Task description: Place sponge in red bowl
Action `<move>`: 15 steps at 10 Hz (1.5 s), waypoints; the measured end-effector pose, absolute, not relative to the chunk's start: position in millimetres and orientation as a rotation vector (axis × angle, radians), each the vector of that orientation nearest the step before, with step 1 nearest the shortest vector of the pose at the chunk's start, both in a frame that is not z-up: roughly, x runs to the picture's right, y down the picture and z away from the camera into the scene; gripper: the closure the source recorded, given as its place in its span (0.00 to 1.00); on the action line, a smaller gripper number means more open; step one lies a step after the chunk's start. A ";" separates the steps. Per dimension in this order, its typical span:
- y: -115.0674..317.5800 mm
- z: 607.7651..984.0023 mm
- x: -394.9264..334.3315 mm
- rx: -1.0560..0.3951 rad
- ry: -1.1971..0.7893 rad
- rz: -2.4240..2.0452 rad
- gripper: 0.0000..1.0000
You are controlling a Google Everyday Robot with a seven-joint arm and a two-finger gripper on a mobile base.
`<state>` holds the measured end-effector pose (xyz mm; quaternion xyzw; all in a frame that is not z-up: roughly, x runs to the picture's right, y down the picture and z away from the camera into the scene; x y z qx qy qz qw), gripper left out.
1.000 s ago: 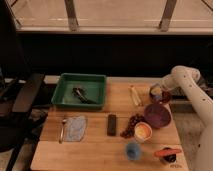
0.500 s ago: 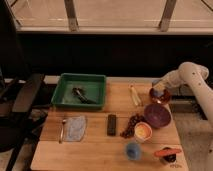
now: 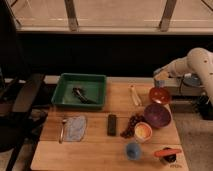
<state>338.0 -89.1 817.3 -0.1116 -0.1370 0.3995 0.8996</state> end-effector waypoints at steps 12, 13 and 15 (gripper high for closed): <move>-67.2 818.9 362.2 -0.289 -0.266 0.838 0.99; -60.7 824.0 365.1 -0.305 -0.262 0.842 0.95; -44.9 836.3 370.1 -0.345 -0.265 0.846 0.74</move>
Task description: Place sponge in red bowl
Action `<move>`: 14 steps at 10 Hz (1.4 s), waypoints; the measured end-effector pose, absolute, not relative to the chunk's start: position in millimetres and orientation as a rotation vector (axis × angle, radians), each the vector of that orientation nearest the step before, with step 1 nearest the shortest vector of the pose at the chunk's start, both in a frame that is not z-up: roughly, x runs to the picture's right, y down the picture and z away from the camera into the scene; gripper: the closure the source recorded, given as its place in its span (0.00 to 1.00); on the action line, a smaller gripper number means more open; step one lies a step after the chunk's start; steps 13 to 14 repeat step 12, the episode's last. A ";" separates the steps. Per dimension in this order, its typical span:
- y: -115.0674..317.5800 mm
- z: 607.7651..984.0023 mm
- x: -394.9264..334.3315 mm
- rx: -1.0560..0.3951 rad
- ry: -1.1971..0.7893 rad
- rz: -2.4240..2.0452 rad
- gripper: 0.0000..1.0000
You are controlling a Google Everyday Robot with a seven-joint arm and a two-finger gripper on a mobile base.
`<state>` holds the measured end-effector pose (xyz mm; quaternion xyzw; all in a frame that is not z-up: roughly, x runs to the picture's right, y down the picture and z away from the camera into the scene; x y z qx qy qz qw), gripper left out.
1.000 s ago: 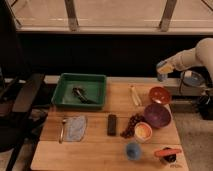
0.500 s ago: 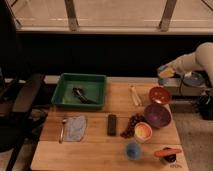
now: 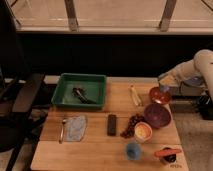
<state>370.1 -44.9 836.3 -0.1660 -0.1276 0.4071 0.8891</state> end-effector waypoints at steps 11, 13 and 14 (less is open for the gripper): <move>-13.1 861.4 374.5 -0.415 -0.273 0.865 0.20; -12.7 861.1 375.3 -0.414 -0.273 0.866 0.20; -12.7 861.1 375.3 -0.414 -0.273 0.866 0.20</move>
